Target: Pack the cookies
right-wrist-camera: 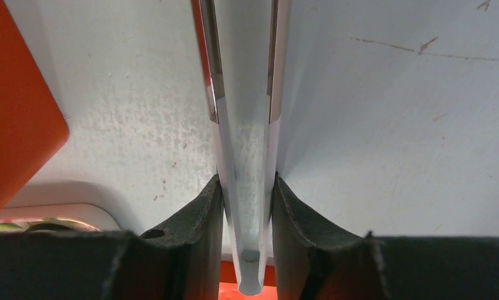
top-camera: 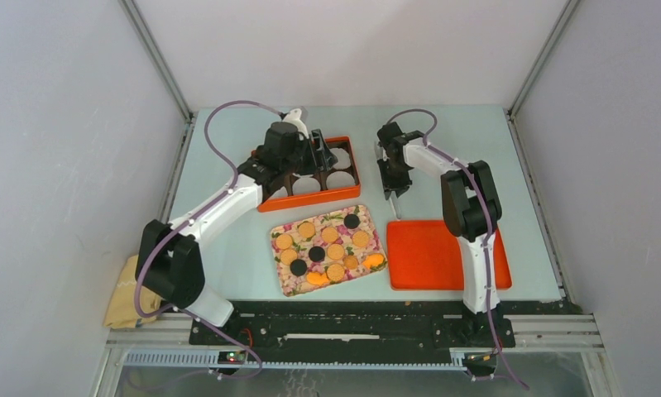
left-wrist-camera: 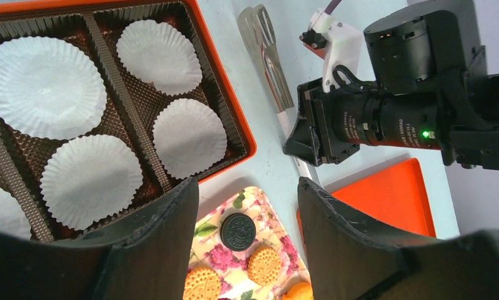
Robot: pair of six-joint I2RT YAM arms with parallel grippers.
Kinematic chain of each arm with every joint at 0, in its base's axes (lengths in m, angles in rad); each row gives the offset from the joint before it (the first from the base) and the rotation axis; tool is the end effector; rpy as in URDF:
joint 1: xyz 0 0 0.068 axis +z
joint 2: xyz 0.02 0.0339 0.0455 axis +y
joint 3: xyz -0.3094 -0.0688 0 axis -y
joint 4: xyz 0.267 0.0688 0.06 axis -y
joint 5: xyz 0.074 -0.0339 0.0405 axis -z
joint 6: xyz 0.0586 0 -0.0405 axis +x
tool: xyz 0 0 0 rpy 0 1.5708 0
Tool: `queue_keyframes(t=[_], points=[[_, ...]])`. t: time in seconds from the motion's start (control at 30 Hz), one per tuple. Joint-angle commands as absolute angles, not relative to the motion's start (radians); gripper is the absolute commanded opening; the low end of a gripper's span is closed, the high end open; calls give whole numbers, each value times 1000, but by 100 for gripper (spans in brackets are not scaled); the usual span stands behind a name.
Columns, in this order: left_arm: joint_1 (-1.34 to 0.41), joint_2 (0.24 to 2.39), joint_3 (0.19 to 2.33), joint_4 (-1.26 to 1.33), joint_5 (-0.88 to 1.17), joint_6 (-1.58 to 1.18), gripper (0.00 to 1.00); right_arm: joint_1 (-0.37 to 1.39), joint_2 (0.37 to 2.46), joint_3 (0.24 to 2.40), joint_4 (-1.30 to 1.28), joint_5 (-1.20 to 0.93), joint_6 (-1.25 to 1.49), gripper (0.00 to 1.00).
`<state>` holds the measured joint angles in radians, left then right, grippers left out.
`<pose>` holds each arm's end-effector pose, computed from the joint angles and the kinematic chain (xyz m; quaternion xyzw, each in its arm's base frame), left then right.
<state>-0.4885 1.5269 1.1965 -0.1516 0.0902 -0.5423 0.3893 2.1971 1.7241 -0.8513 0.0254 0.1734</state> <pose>0.3470 -0.1904 0.3314 0.0004 0.8549 -0.2886 0.4312 0.4620 0.1879 0.1674 -0.1054 0.9867 0.0220 0.1216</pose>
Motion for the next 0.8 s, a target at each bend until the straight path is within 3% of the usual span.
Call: queue_keyframes(t=[0.0,0.33,0.77], points=[[-491,1587,1321,-154,111,-515,65,409,2094,1712,-910,69,180,31],[-479,1769,1659,-214,187,-508,66,489,1835,1710,-859,40,129,29],[-479,1822,1635,-182,245,-547,65,578,1718,1750,-858,61,126,29]])
